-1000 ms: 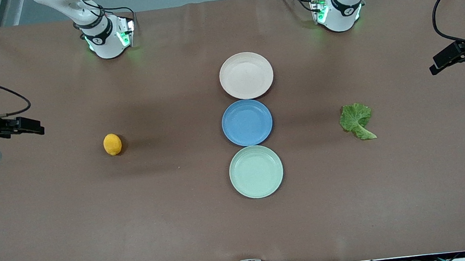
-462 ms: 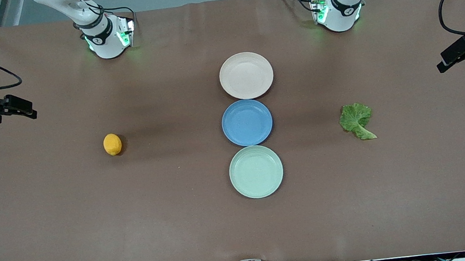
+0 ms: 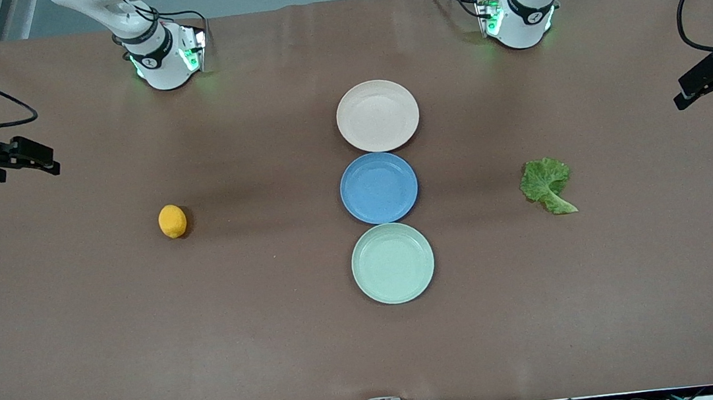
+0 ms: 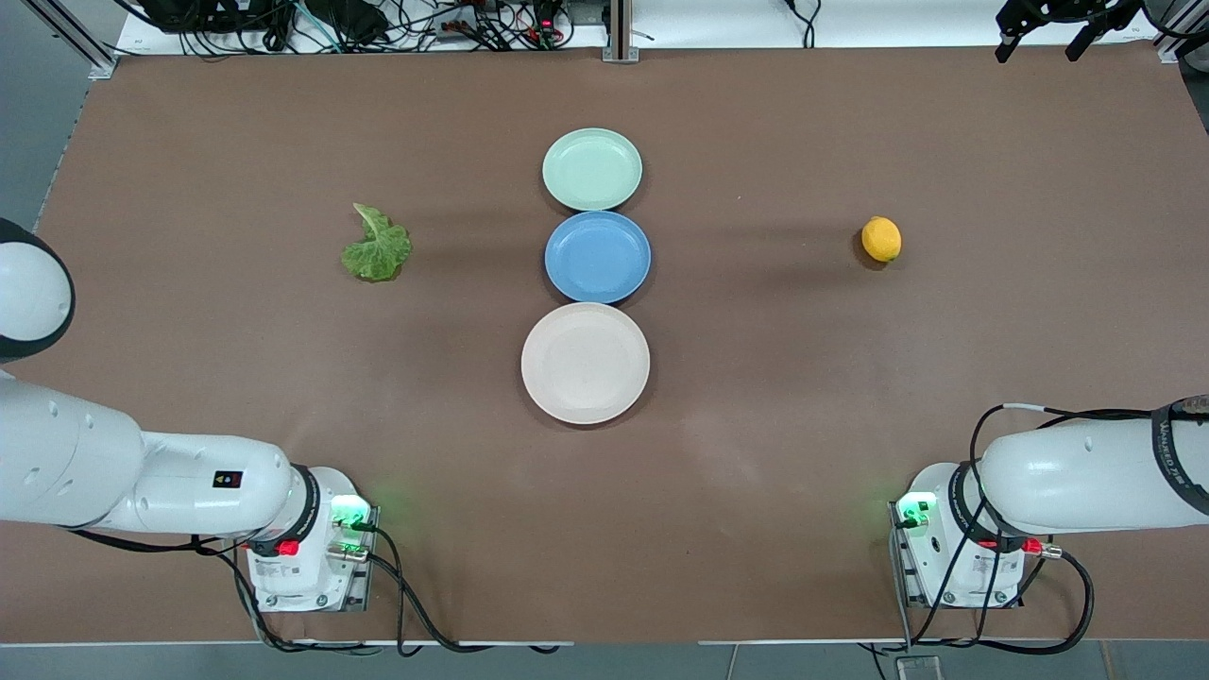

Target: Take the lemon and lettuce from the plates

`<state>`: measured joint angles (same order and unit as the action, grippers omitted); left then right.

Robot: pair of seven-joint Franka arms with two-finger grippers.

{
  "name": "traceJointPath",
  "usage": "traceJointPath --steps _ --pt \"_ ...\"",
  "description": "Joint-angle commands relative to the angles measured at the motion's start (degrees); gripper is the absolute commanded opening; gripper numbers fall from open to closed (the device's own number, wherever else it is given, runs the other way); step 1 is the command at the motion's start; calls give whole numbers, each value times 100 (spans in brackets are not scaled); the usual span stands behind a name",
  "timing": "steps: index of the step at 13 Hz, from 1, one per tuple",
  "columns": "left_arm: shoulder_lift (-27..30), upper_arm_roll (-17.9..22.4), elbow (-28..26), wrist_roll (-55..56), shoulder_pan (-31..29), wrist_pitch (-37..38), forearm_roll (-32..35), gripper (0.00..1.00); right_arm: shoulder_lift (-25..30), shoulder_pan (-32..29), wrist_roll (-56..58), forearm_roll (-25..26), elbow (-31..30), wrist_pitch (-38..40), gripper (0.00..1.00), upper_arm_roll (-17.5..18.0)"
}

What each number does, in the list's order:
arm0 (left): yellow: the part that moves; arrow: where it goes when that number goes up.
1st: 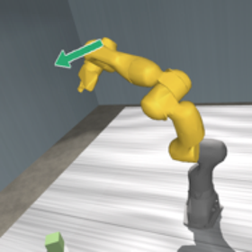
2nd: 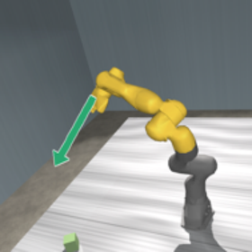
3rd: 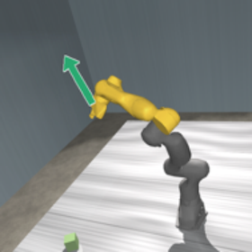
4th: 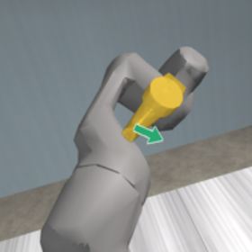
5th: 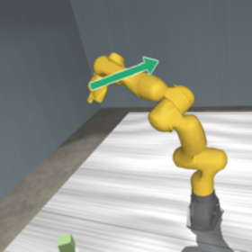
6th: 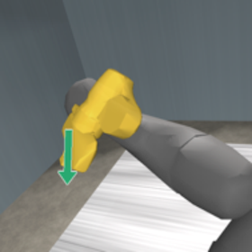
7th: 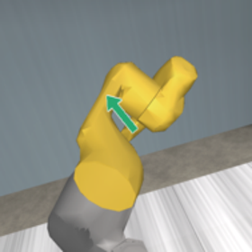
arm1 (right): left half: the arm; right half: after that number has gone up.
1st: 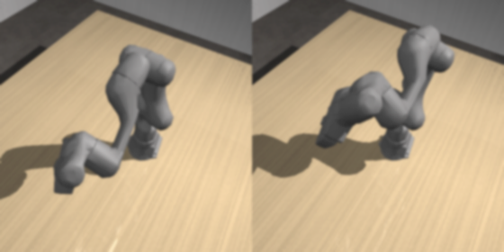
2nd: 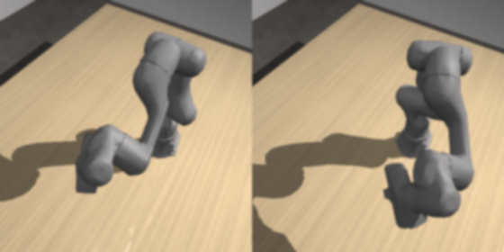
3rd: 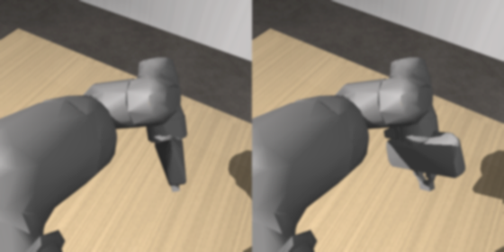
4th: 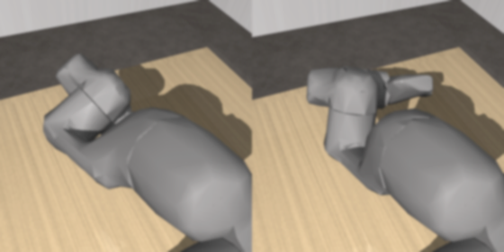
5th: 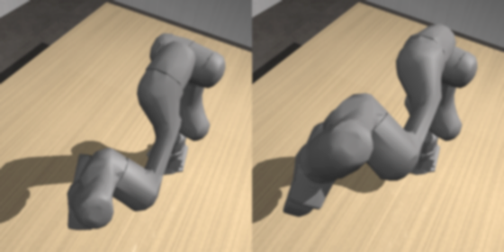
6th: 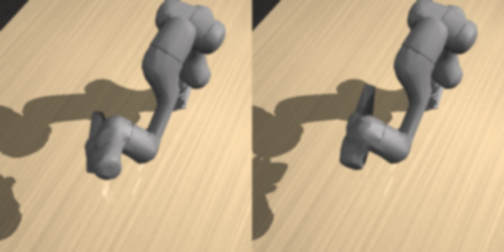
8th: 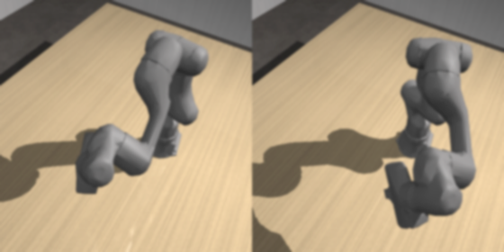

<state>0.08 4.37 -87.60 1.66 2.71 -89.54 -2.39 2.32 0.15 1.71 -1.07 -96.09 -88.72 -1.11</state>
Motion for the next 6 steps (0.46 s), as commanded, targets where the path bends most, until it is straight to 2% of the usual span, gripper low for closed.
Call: traceJointPath --steps 1,6 --pt "-17 38 94 -78 63 95 108 100 365 21 -4 -16 -375 -128 100 6" --pt "-17 38 85 -70 72 95 108 100 462 38 -4 -16 -393 -181 100 15"
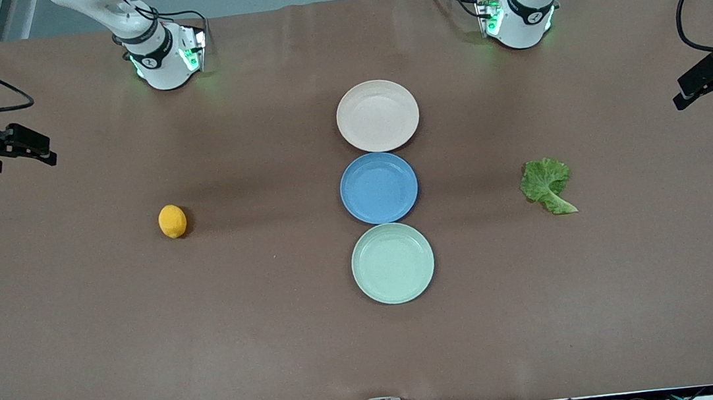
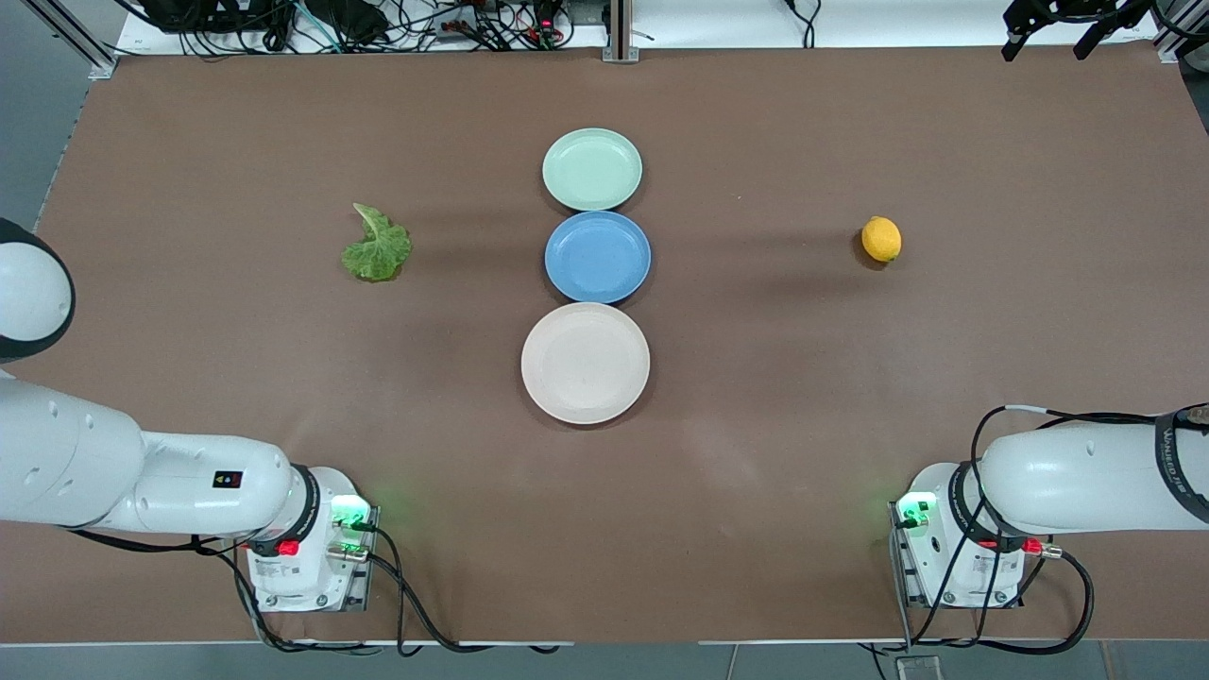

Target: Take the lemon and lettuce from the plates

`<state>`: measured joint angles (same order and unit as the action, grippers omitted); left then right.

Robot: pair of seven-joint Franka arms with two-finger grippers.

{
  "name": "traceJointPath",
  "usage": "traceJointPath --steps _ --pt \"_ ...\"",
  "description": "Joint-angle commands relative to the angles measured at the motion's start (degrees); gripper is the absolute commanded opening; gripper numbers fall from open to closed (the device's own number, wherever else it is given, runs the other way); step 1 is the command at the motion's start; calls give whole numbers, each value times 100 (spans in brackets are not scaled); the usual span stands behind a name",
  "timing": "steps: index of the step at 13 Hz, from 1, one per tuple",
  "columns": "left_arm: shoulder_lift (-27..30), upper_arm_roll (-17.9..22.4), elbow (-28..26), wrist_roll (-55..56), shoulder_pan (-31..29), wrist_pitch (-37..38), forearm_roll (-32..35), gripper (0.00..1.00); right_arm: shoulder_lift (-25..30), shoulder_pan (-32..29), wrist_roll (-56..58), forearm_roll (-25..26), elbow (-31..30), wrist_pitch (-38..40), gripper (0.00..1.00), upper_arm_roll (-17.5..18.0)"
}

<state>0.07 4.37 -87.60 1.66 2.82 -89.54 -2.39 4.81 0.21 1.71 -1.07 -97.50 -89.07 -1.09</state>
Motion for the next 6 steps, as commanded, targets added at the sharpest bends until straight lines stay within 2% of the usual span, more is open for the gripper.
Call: traceJointPath --steps 1,6 --pt "-16 38 85 -70 69 95 108 100 214 32 -4 -16 -252 -172 100 12" --pt "-16 38 85 -52 69 95 108 100 214 32 -4 -69 -252 -286 100 12"
